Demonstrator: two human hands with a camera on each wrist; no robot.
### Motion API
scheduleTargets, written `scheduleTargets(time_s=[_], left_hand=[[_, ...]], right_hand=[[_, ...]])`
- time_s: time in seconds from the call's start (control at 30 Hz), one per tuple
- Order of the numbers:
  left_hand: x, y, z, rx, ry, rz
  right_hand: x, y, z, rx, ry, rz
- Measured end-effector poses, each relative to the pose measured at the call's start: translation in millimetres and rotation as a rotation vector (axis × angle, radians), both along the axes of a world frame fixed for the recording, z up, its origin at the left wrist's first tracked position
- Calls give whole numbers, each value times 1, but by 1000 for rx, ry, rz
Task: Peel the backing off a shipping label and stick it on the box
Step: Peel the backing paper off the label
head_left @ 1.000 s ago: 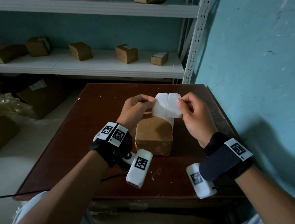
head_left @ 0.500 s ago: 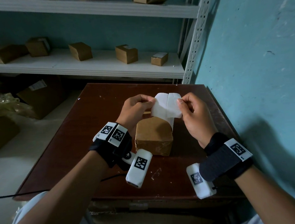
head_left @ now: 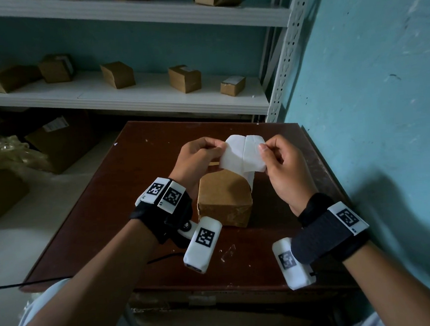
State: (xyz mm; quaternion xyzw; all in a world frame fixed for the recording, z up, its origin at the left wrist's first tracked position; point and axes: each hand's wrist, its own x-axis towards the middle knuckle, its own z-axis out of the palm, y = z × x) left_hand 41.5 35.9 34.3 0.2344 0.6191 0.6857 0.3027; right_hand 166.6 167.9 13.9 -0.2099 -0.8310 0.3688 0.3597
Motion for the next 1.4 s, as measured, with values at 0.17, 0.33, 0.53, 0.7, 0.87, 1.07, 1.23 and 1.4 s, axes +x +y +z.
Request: scheduleTargets(time_s=[0.17, 0.33, 0.53, 0.7, 0.87, 1.07, 1.23, 1.4], left_hand=[[0, 0, 0, 1, 11, -1], [-1, 0, 0, -5, 18, 2], [-1, 0, -1, 2, 21, 7], [-2, 0, -2, 1, 17, 6], [-3, -1, -2, -5, 22, 7], [-3, 0, -2, -3, 22, 3], [-3, 0, -1, -2, 27, 15], [-3, -1, -1, -1, 25, 14]], right_hand=[[-1, 0, -1, -6, 6, -1], [0, 0, -1, -17, 10, -1], [0, -1, 0, -4, 5, -9], [0, -1, 0, 1, 5, -7], [0, 0, 1, 6, -6, -12], [0, 0, 1, 6, -11, -12], [1, 0, 1, 5, -10, -12], [1, -1, 2, 10, -18, -19]])
